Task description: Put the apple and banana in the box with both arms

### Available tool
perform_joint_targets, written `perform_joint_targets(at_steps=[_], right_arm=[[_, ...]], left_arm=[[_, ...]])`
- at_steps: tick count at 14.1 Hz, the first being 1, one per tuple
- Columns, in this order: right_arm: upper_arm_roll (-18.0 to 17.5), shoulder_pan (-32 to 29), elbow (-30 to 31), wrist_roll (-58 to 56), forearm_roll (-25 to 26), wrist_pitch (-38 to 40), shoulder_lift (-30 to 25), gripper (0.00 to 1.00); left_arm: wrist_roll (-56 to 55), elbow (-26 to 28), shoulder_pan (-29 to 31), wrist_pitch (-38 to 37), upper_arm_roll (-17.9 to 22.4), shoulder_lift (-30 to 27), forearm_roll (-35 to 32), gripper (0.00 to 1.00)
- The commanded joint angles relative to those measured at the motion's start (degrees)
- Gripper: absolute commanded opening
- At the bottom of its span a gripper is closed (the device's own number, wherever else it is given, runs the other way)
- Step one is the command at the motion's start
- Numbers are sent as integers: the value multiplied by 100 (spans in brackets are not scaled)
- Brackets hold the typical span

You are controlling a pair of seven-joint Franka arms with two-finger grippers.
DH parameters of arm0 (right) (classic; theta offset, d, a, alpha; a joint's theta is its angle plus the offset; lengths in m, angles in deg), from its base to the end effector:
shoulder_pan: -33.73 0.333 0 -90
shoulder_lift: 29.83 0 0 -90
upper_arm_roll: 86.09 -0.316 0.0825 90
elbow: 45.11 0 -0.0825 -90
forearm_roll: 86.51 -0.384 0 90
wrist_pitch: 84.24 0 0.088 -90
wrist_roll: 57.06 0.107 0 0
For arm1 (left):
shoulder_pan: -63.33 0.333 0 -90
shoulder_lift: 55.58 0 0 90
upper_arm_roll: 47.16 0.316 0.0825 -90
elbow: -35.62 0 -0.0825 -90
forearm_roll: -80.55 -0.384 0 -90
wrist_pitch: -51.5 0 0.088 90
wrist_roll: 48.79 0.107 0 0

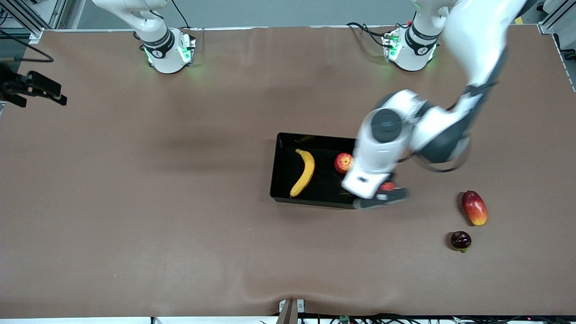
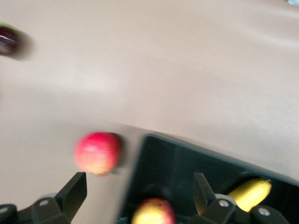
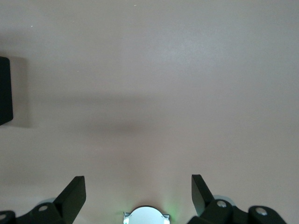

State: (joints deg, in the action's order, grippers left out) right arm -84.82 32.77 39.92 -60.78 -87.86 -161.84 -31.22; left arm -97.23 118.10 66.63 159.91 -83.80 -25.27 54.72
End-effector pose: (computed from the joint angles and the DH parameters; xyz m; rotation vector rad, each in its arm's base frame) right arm 0.5233 -0.0176 0.6598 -3.1078 -0.0464 0.1618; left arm 0.6345 -0.2827 0.4328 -3.0484 -0.3018 -0.1599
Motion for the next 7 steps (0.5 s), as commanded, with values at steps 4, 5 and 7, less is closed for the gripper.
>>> perform_joint_targets(at_steps=[4,5,7], right_arm=[[-4,78,22,3,4,202,-10,100],[-4,140,40,12,4,193,-19,100],[5,149,75,12,4,106,-10,100]], left_arm=[[1554,207,1093,-1189,-36,-1517,421,100],[1940,207,1268,-1304,-44,-1641,438,100],[2687,224,1628,-1410,-1,-2009,945,100]])
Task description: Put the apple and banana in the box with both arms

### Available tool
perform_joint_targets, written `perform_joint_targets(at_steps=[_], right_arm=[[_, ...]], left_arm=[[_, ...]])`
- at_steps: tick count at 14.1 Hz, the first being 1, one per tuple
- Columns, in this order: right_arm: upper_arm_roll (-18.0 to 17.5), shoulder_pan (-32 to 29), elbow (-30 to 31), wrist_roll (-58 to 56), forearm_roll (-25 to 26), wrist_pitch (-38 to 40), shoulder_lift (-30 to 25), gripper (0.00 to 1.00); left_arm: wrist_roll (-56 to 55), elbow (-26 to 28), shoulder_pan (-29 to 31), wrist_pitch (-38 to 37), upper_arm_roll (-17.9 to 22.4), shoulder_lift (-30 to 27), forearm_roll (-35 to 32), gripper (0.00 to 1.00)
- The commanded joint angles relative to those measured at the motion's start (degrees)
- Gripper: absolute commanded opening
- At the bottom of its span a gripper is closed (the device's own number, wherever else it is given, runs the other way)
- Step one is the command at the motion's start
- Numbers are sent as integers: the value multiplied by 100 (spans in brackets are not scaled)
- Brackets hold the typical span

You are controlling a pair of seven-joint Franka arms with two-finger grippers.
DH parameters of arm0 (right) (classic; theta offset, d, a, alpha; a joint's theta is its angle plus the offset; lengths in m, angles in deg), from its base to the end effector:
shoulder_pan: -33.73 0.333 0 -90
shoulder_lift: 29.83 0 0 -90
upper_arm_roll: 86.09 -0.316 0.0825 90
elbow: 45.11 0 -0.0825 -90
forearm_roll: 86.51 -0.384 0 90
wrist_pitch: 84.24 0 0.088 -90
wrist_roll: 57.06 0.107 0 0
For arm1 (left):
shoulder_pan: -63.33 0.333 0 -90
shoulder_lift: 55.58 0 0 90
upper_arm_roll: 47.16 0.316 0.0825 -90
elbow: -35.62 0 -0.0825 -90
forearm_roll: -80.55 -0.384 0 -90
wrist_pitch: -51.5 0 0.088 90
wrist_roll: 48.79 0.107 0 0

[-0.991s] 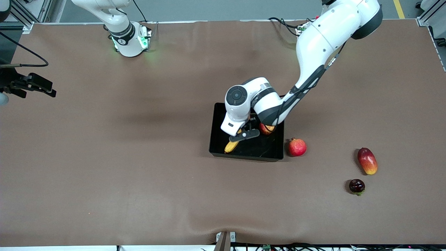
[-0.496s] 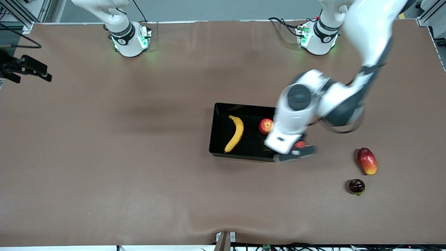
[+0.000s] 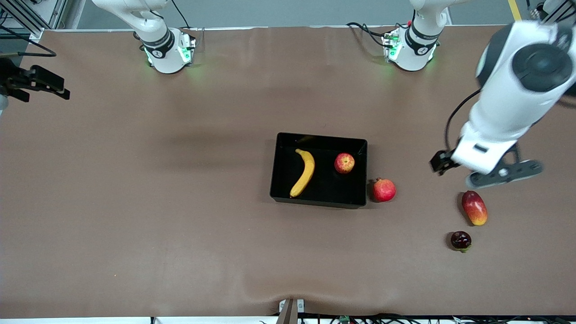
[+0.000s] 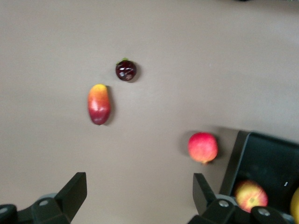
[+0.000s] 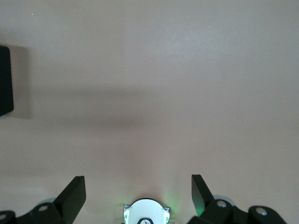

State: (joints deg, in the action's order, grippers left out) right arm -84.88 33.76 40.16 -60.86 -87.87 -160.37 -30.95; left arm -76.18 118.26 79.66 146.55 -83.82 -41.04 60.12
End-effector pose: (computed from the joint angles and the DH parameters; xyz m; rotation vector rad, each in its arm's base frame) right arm 0.5221 -0.0079 0.6536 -3.1033 -0.0773 0.2158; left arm 0.6121 -0.1408 0.5707 -2.9512 -0.1630 -0.1391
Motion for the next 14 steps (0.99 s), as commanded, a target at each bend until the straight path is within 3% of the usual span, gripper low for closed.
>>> perform_joint_targets(at_steps=[1,5,7,9,14], right_arm=[[11,41,60,20,4,-86,-29,100],[28,-3,148,20,4,-113,-38,100],[28,-3,165,20,13,-121,-3,100],[46,-11,262,20,13,-209,-2,100],[46,-20,271,20,13,-201,-2,100]], left_arm=[[908,261,318,-100,176,-616,644,100],[1929,664,-856,-311,2203,-1381,1636,100],[2123,1050,-1288,-312,2829,-1768,1815,100],[2115,1359,-1439,-303,3051,-2102,1981,100],[2010,1378,-1404,-557,2990,-2288,2035,100]])
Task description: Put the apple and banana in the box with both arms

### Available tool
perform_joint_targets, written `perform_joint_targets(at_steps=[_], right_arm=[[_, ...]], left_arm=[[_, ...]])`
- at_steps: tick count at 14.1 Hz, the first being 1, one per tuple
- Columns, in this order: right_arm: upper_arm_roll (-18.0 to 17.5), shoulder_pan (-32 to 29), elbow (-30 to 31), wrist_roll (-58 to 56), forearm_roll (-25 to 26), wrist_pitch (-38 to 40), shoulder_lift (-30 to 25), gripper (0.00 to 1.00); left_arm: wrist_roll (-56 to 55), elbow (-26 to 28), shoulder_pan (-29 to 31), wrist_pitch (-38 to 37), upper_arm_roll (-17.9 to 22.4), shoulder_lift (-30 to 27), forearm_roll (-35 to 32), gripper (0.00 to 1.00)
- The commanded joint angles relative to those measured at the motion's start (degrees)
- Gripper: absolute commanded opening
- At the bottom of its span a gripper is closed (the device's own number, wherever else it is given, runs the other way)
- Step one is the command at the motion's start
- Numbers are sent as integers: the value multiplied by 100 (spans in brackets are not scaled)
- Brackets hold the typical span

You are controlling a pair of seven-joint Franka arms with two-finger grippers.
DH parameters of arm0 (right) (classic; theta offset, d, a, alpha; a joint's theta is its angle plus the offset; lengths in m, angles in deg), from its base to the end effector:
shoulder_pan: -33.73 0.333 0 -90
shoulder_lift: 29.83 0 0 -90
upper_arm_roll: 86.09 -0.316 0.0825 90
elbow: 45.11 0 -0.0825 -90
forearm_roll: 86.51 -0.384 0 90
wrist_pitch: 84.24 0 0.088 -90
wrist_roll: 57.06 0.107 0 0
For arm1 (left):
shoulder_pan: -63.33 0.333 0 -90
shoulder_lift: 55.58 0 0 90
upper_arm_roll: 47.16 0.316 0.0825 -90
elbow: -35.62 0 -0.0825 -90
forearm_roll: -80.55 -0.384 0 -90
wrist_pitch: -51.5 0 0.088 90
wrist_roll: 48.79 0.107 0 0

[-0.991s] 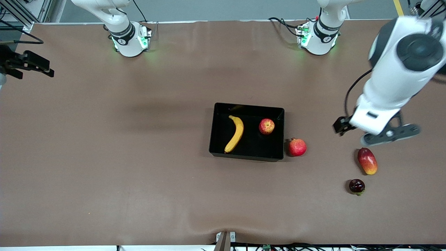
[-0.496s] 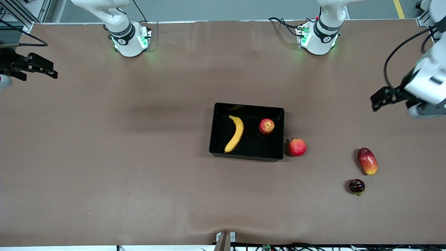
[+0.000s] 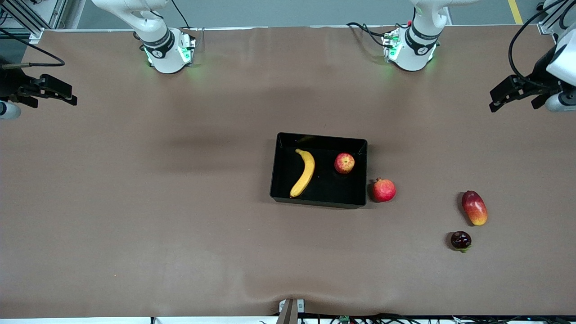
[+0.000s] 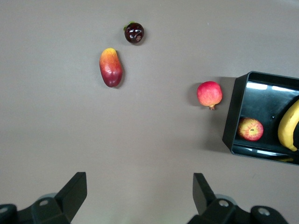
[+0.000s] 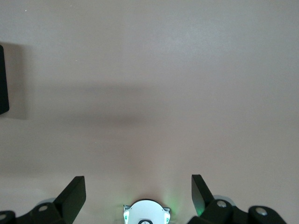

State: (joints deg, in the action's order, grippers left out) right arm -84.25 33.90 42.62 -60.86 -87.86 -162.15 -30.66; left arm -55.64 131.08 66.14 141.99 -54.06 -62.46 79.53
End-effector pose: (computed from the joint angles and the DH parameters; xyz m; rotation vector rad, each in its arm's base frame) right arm 0.5269 -0.0126 0.6339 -3.1003 -0.0625 0.2417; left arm 0.5162 -0.0391 0.6442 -3.1112 -0.0761 -0.0551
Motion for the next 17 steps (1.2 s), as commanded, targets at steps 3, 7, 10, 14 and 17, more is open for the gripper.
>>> perform_joint_targets(at_steps=[3,7,10,14,17], right_arm=[[-17,-34,25,19,12,4,-31,100],[-17,-34,25,19,21,-31,-14,100],[-17,-16,25,19,21,-92,30,100],[-17,19,25,19,21,-294,56,100],[-26,28,34,19,21,-496,135,100]], left_arm=[[8,-201,-17,-269,48,-68,94,100],[-36,-300,-26,-365,83,30,24,100],[-54,-300,-35,-374,75,30,23,100],[-123,-300,-35,-427,66,30,32,100],[-423,-300,-35,-550,57,21,41,100]])
